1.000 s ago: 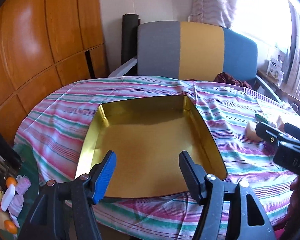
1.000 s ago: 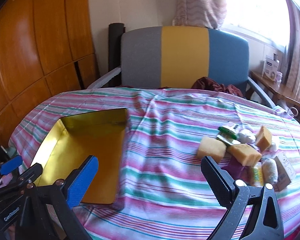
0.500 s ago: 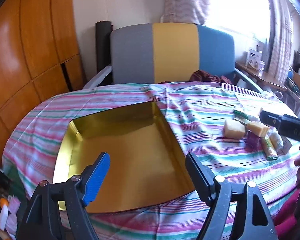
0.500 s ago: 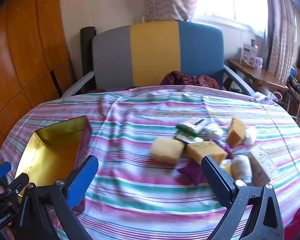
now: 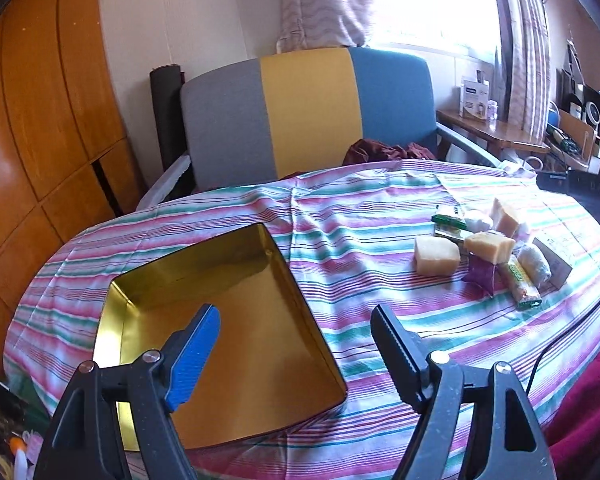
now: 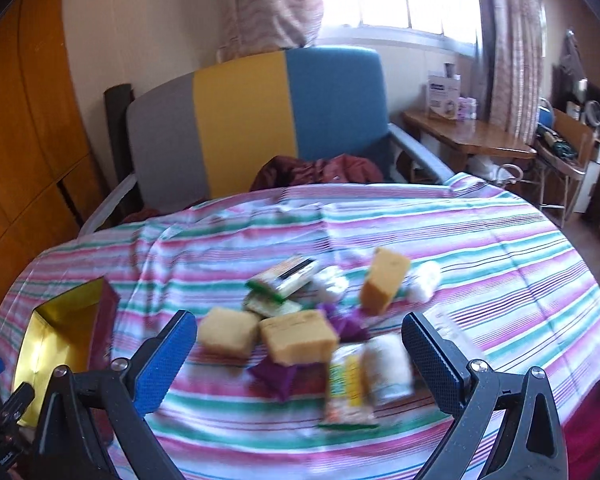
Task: Organize objects
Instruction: 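Move the left tool toward the yellow sponge beside the items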
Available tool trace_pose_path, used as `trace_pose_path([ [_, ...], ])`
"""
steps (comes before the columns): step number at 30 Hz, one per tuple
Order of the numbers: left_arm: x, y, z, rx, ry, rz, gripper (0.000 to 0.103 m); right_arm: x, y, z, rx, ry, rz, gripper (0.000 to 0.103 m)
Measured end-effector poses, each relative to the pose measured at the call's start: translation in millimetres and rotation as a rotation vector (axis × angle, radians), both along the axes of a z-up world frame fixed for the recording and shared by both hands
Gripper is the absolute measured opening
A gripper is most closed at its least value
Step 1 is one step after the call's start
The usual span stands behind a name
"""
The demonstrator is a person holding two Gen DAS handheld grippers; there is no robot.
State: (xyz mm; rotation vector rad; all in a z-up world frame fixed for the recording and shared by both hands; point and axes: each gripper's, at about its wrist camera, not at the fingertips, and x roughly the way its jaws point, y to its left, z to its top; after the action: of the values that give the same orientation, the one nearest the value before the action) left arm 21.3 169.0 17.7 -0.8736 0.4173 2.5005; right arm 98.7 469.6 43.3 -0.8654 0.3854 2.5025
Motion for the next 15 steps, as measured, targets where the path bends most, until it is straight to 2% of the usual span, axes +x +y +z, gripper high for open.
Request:
trace_pose_path([
  [6, 0.0, 14.6, -1.2, -0.021, -0.013, -0.037, 0.079, 6.2, 37.6, -4.8, -0.010, 0.026, -0.043, 0.103],
  [11, 2.1, 29.5, -4.4, -0.056, 0.000, -0.054, 0.079, 11.1, 67.2, -20.8, -0.039, 0.039, -0.060, 0.103],
  [15, 3.4, 42.6, -7.7, -0.088, 0.014, -0.068, 0.079, 17.1, 88.3, -40.6, -0.114, 0.053, -0.079, 0.103],
])
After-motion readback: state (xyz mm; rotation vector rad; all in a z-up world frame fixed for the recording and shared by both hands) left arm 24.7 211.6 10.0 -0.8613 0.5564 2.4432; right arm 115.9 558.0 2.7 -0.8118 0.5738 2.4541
